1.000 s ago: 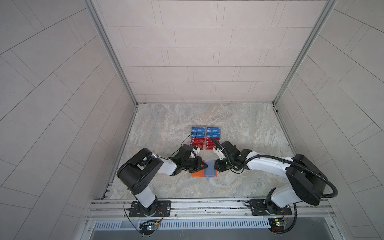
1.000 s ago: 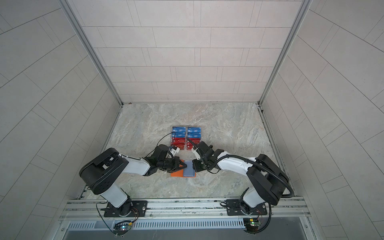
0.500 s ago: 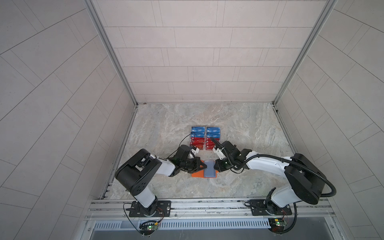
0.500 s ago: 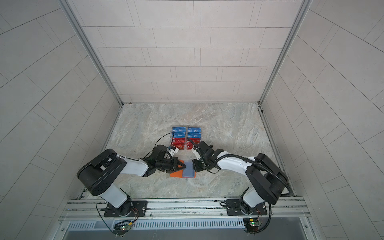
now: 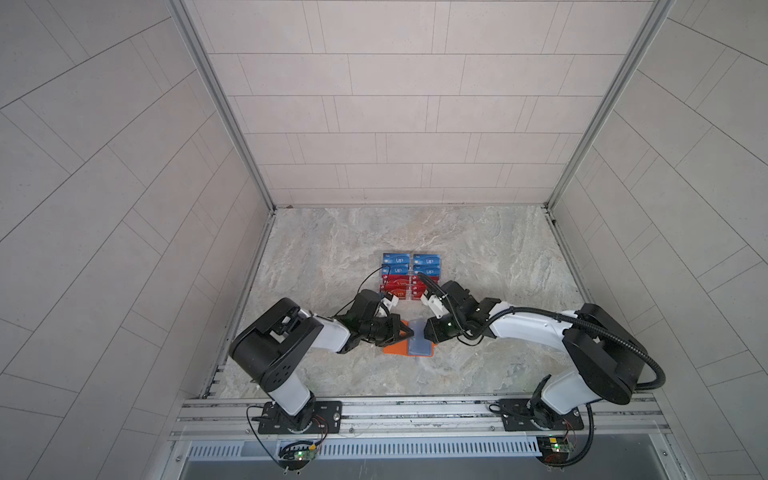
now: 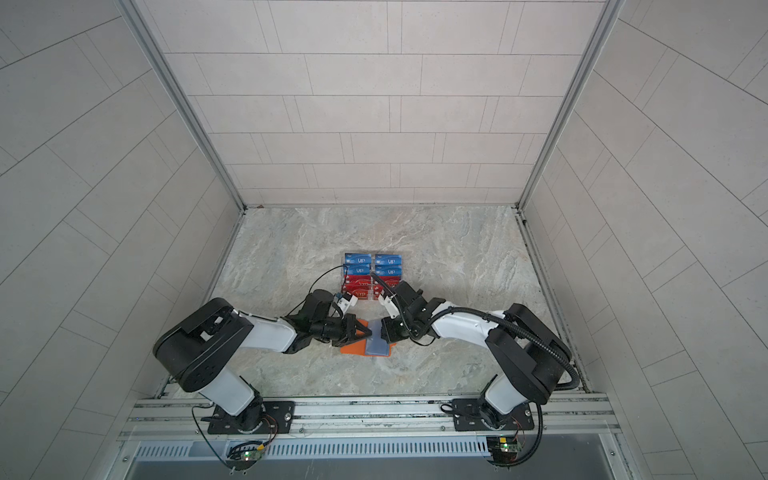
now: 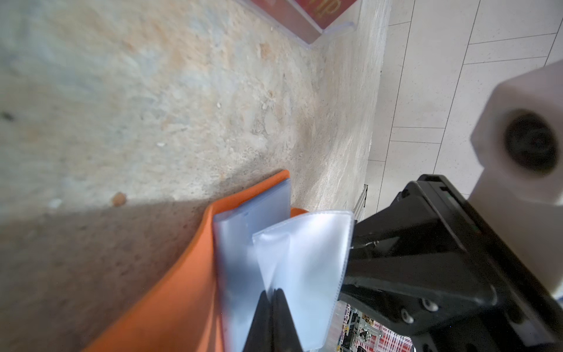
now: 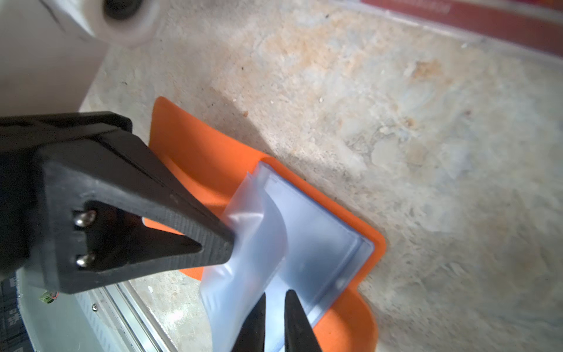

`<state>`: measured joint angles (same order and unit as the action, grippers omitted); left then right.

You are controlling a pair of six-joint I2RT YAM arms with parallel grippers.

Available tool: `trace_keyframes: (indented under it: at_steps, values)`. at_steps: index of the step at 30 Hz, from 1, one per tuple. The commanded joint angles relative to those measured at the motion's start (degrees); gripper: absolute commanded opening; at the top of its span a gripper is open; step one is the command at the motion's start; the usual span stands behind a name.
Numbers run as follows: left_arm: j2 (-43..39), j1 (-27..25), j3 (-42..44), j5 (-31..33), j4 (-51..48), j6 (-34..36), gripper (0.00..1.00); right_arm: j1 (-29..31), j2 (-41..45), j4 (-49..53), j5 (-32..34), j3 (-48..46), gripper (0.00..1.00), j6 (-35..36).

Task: Put the credit cards into the card holder

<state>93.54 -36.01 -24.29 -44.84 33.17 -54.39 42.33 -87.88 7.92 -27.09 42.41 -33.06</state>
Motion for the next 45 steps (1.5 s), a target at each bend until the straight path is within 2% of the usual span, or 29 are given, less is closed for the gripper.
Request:
trace_keyframes:
  at_steps: [1, 3, 9, 13, 17, 20, 24, 28, 33, 35, 39, 45]
  values:
    - [-1.2, 0.2, 0.6, -0.7, 1.0, 1.0, 0.03, 0.0, -0.8, -2.4, -1.6, -0.6, 0.16, -1.3]
    - [-1.1, 0.2, 0.6, -0.8, 1.0, 1.0, 0.06, 0.0, -1.0, -3.2, -2.1, -0.8, 0.16, -1.8]
    - [-2.3, 0.3, 0.5, -0.7, -0.3, 1.1, 0.33, 0.0, -2.4, -6.6, -4.0, -1.6, 0.16, -3.8]
    - [-4.8, 0.4, 0.1, -0.3, -3.3, 1.9, 0.41, 0.0, -1.8, -7.0, -4.3, -1.6, 0.16, -4.1]
    - [-7.7, 0.9, -0.9, 0.6, -10.1, 4.0, 0.49, 0.3, -1.8, -7.3, -5.0, -1.4, 0.16, -4.1]
    - [-11.1, 1.3, -2.9, 2.9, -20.0, 8.0, 0.55, 0.6, -2.4, -7.7, -5.8, -0.9, 0.16, -4.0]
    - [-16.8, 1.4, -6.8, 10.5, -36.8, 15.0, 0.54, 1.2, -4.1, -8.7, -7.0, 0.3, 0.16, -4.0]
    - [-24.2, 2.2, -7.0, 14.7, -43.1, 14.9, 0.51, 2.2, -5.5, -9.6, -6.8, 1.6, 0.15, -3.6]
    - [-31.7, 2.2, -10.7, 24.0, -56.8, 14.5, 0.45, 2.4, -8.9, -8.5, -7.6, 4.8, 0.13, -2.8]
    - [-33.9, 2.2, -10.7, 24.4, -58.0, 12.7, 0.42, 2.5, -9.9, -8.6, -7.6, 5.6, 0.13, -2.7]
    - [-37.1, 1.7, -9.2, 24.0, -54.2, 8.8, 0.38, 2.5, -12.5, -7.8, -7.3, 7.3, 0.13, -3.0]
    - [-30.1, -1.1, -10.3, 22.5, -47.0, 8.2, 0.31, 2.5, -14.3, -7.5, -7.4, 8.4, 0.11, -3.5]
